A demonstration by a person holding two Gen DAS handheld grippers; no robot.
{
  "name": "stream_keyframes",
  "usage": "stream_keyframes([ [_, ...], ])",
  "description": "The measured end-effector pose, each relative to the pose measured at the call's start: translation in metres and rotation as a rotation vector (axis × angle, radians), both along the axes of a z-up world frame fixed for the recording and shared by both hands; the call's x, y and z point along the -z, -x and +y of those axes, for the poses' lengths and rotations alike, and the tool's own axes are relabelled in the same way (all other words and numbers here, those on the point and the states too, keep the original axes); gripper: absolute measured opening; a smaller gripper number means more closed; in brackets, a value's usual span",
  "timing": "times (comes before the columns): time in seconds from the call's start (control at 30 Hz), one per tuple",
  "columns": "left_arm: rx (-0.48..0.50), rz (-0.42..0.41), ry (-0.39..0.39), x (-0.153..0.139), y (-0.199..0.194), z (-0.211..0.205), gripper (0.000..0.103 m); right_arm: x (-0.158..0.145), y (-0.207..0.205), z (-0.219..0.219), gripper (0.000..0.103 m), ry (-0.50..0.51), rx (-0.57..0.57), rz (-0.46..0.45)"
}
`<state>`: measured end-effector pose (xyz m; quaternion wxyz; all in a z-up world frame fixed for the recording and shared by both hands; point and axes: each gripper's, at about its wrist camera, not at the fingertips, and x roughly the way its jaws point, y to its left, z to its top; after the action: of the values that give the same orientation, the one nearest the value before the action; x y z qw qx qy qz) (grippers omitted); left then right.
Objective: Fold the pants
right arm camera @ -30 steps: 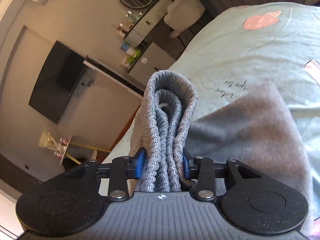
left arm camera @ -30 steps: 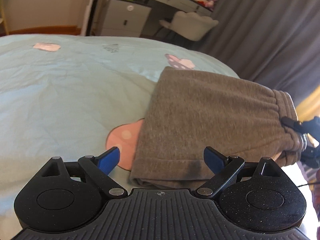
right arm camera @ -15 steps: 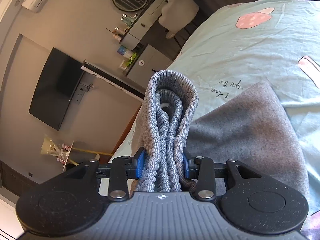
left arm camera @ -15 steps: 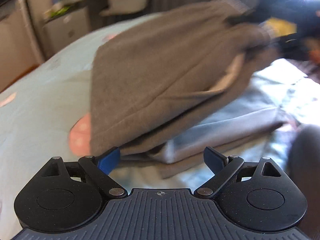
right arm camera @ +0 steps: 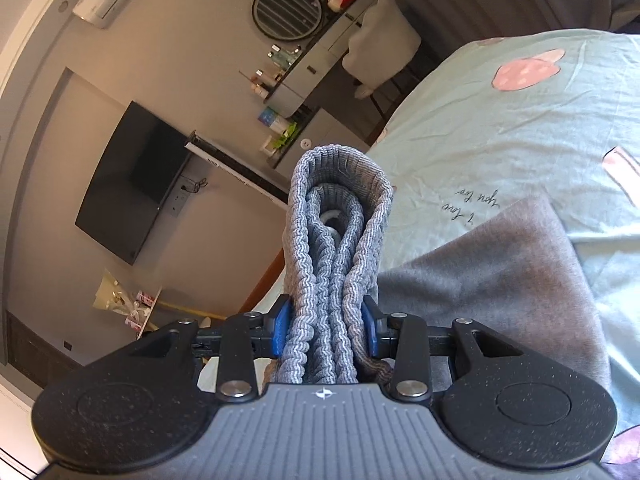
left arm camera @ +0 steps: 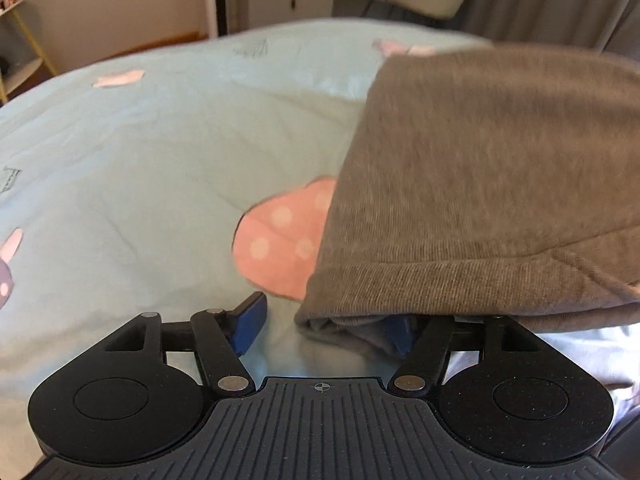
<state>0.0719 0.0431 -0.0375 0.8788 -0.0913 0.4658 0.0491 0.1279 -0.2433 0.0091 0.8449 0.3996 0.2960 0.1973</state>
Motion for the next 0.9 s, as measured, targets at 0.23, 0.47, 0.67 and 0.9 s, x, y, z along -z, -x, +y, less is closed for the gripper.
stream_keyframes([
  [0.23,0.123,-0.102,0.017,-0.014,0.009,-0.011,0.056,0.008,0.010,-0.027,0.035,0.014,0.056,0.022],
  [0.47,0.241,-0.105,-0.021,-0.010,0.008,-0.029,0.054,0.030,0.012,-0.047,0.036,0.069,0.074,0.079],
  [0.67,0.266,-0.078,-0.016,-0.011,0.005,-0.031,0.054,0.059,0.003,-0.051,0.038,0.087,0.053,0.145],
  [0.9,0.240,-0.041,-0.020,-0.015,0.009,-0.025,0.068,0.071,0.022,-0.063,0.052,0.157,0.156,0.187],
])
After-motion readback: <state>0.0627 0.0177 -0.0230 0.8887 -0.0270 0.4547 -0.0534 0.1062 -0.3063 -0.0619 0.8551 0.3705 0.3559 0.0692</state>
